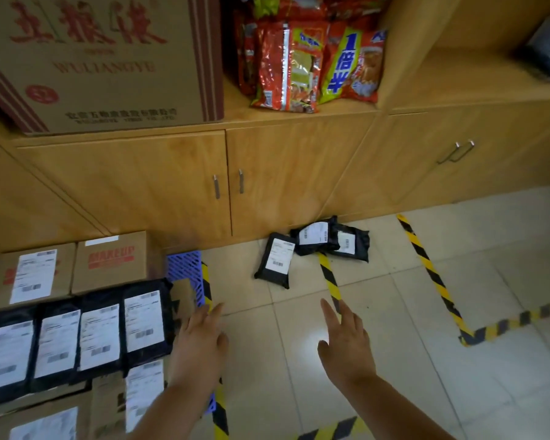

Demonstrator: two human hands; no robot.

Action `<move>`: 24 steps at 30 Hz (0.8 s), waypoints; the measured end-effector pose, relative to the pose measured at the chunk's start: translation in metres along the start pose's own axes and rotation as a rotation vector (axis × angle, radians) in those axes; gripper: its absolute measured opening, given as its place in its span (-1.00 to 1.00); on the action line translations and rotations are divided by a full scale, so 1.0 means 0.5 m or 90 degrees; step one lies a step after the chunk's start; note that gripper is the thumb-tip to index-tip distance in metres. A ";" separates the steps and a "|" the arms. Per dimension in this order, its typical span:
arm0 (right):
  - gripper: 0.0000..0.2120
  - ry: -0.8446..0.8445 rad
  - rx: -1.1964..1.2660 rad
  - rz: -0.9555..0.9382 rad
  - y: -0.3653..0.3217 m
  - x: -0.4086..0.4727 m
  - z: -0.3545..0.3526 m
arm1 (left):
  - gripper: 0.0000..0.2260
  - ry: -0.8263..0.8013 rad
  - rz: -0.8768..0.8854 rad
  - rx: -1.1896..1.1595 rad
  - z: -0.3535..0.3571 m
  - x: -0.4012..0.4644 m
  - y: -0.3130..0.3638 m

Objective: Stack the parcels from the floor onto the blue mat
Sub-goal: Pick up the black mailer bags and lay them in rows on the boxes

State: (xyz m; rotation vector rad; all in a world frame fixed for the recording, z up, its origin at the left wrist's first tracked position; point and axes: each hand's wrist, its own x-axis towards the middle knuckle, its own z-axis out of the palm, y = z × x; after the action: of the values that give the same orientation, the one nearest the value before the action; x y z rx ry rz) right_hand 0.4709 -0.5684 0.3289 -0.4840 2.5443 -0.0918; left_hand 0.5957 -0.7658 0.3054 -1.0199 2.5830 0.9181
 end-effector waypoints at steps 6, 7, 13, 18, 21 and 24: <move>-0.33 -0.010 -0.005 0.022 0.154 0.022 -0.065 | -0.43 -0.018 -0.002 -0.035 0.080 0.009 0.160; -0.33 -0.012 -0.007 0.025 0.165 0.034 -0.068 | -0.43 -0.013 -0.001 -0.033 0.088 0.017 0.175; -0.33 -0.039 0.013 0.009 0.177 0.134 -0.058 | -0.45 -0.012 -0.012 -0.021 0.120 0.105 0.208; -0.35 -0.068 0.025 0.004 0.168 0.250 -0.041 | -0.47 -0.039 -0.031 -0.011 0.151 0.222 0.213; -0.36 -0.101 0.009 0.017 0.169 0.330 -0.015 | -0.46 -0.063 -0.055 -0.018 0.176 0.299 0.207; -0.36 -0.133 0.005 0.027 0.174 0.412 0.026 | -0.46 -0.082 -0.080 -0.035 0.211 0.375 0.193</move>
State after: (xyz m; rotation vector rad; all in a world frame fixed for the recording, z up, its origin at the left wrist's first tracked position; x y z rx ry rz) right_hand 0.2874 -0.5604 0.2005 -0.4146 2.3477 -0.0331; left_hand 0.3896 -0.7468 0.1926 -1.0871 2.3718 0.9925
